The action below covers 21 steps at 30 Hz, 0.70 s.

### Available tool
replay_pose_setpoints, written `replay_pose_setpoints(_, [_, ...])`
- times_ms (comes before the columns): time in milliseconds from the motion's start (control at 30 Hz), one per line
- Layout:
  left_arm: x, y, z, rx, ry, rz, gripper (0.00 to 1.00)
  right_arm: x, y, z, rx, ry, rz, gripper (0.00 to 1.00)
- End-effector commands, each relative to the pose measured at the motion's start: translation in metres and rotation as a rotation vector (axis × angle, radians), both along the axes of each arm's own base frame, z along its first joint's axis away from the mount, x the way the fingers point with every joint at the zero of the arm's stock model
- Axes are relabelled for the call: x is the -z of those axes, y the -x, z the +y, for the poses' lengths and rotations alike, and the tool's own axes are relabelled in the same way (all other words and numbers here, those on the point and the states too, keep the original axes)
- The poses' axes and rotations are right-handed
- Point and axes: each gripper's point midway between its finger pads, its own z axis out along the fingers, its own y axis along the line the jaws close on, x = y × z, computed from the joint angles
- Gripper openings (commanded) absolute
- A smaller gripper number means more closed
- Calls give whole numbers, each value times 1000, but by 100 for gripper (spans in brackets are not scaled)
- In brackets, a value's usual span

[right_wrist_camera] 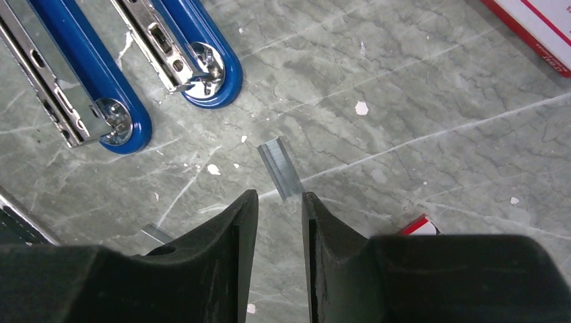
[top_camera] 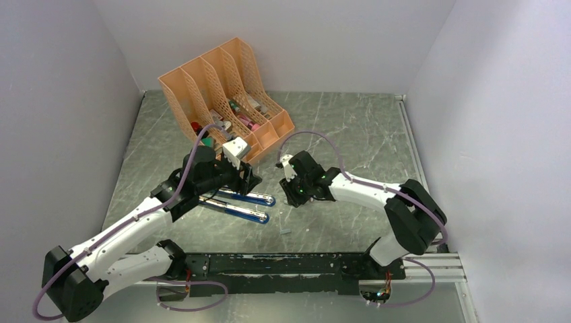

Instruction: Load the staples into the stapler

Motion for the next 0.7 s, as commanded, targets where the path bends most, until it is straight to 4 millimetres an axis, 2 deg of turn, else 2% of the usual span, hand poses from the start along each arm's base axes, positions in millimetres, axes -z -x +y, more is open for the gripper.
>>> replay_pose_setpoints(0, [-3, 1, -2, 19, 19, 3, 68, -1, -8, 0, 4, 13, -18, 34])
replay_pose_setpoints(667, [0, 1, -2, 18, 18, 15, 67, 18, -8, -3, 14, 39, 13, 24])
